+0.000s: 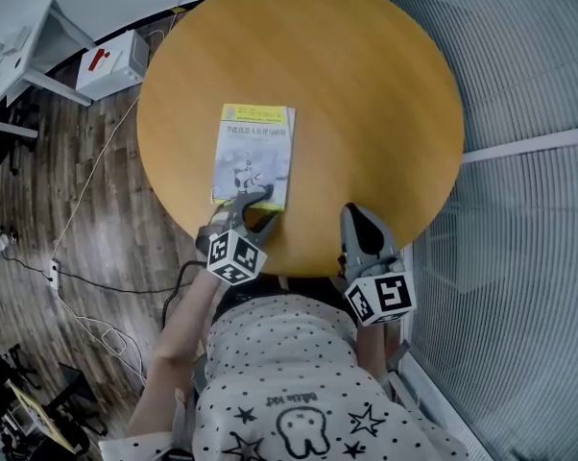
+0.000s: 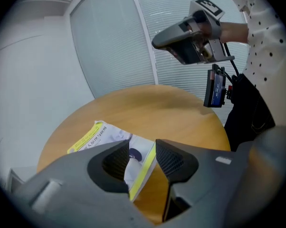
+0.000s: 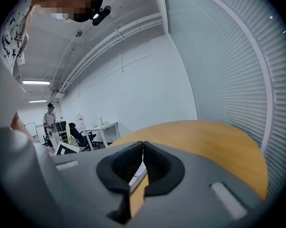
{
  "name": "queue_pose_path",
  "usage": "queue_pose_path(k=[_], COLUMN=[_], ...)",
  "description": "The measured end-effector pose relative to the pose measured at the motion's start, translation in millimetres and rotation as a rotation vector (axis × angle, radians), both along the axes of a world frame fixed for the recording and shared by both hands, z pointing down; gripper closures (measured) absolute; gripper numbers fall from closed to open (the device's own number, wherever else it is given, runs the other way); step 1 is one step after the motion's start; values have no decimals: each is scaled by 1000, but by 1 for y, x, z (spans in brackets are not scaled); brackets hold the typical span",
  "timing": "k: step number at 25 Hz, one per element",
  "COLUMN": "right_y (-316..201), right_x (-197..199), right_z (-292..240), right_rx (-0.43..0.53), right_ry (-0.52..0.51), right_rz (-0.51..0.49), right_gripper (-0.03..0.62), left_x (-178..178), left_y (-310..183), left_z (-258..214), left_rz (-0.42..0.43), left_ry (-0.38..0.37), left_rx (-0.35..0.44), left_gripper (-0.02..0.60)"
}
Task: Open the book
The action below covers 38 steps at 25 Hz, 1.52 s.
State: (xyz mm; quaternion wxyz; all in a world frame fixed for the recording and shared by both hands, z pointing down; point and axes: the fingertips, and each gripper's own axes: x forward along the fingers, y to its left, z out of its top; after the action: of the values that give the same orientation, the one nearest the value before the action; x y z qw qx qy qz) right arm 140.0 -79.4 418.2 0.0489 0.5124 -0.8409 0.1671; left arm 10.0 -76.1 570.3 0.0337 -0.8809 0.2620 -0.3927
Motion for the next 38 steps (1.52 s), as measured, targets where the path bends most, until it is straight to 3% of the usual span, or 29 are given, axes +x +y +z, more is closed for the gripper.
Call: queue_pose_path(k=[8,20,32,35,38], right_y=[-1,9,16,16,16], right_x=[10,11,-2,-4,-9], right_z=[0,-4,-4,-2,0], right_rx=[-2,-7,-15,-18,-20], right_ry=[14,29,39,39,43], right_rz=[67,113,127,130,130], right_gripper=[589,589,589,589,589], left_x=[6,12,10,9,4], left_y=[4,-3,1,2,-1], left_z=[30,46,38,30,17], left_rz=[85,101,93,65,-11], left_ry=[-69,-110,-42,7,103], left_rx=[-51,-87,-143,-152,-169], left_gripper=[391,391,417,447,490])
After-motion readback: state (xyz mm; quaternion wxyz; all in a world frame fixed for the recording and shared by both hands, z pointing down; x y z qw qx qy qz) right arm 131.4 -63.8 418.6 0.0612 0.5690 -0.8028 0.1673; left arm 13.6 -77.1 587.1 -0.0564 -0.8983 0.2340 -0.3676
